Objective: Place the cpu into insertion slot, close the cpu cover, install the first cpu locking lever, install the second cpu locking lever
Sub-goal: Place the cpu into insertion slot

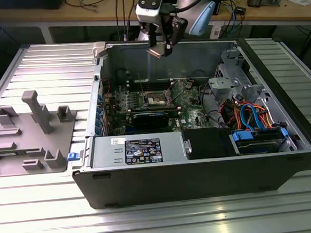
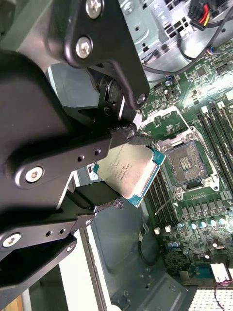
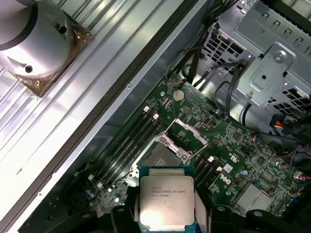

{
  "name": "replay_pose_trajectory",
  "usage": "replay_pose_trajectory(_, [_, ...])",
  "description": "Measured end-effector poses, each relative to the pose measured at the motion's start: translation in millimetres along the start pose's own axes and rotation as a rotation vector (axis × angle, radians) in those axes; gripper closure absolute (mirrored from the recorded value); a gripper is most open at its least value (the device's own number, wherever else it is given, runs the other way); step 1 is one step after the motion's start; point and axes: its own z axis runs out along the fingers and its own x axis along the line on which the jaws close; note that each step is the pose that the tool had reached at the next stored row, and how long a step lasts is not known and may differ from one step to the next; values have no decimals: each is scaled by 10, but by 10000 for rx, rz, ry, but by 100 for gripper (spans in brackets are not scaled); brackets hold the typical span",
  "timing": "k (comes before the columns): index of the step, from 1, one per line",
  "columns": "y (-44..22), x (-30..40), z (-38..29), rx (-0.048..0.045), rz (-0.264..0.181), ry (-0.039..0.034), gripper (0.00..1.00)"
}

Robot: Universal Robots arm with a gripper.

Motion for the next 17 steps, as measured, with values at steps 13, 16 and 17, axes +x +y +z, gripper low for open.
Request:
replay_pose_trajectory(13, [3, -3, 10, -22, 1326, -104, 46])
replay_pose_trajectory(16, [3, -3, 11, -24, 1474, -116, 46])
replay_pose_trajectory(17, [3, -3, 11, -25, 1512, -118, 46])
